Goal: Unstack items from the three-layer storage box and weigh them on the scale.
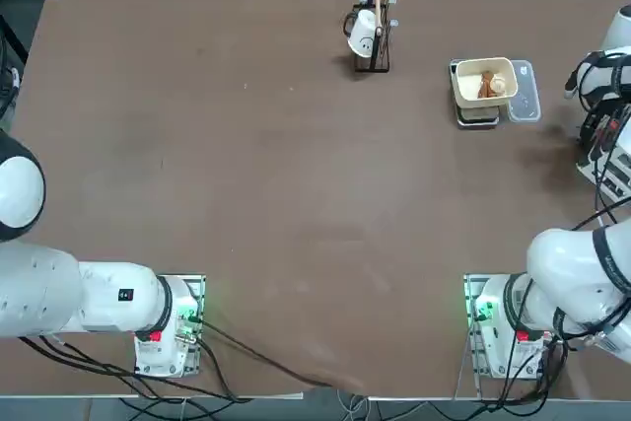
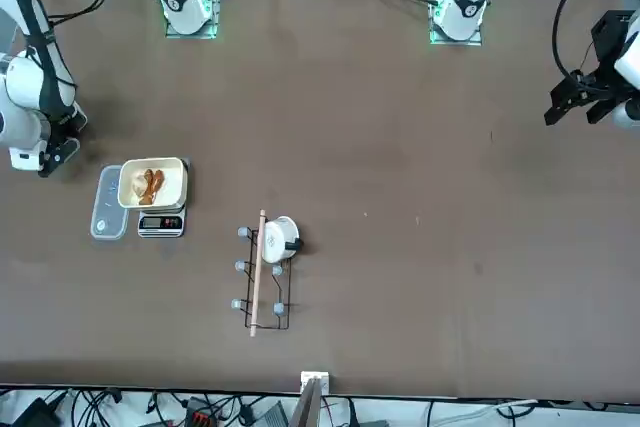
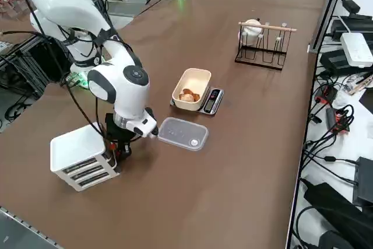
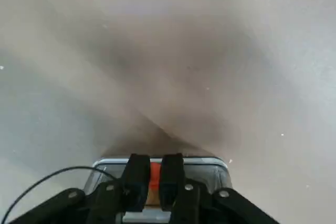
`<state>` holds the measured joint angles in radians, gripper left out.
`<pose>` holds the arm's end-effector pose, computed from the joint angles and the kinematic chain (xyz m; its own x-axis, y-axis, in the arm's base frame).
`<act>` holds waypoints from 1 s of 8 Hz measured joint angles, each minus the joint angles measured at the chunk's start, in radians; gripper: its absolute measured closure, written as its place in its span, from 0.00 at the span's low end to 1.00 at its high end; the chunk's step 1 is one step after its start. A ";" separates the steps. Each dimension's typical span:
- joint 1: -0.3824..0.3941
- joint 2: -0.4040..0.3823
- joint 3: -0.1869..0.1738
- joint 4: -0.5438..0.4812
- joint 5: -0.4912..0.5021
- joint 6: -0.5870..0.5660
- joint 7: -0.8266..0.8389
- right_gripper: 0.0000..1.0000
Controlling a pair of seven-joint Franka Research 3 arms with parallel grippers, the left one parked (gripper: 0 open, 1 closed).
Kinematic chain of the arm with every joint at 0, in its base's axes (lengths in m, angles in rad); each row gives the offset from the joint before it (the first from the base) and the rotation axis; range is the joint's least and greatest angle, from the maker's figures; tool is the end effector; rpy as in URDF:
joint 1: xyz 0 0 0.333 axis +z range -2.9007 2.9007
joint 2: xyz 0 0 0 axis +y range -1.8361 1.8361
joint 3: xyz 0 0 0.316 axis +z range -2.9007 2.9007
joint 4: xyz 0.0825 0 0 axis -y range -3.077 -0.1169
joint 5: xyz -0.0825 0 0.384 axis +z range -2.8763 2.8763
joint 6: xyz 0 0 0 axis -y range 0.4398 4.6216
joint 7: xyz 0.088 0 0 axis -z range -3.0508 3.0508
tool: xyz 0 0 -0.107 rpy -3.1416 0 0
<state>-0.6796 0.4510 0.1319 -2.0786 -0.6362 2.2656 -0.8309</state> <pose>0.4718 -0.3050 0.1925 0.6560 0.6229 -0.4262 0.6789 -0.7337 -0.0274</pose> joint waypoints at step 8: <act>-0.001 0.000 0.023 0.002 -0.003 -0.016 0.042 0.88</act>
<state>-0.6805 0.4511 0.1547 -2.0762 -0.6389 2.2494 -0.7889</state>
